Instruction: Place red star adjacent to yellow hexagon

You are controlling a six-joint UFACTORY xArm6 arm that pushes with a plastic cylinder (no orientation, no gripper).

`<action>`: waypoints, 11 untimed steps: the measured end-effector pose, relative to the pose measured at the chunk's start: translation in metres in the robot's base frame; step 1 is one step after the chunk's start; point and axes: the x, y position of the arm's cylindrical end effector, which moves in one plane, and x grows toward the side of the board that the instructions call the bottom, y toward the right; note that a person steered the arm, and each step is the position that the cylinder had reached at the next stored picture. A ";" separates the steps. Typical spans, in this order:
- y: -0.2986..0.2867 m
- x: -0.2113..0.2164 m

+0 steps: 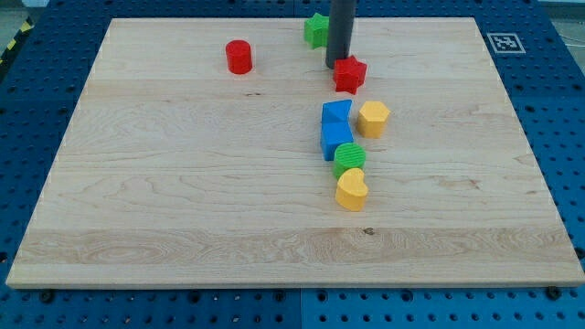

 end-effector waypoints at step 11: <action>0.119 0.028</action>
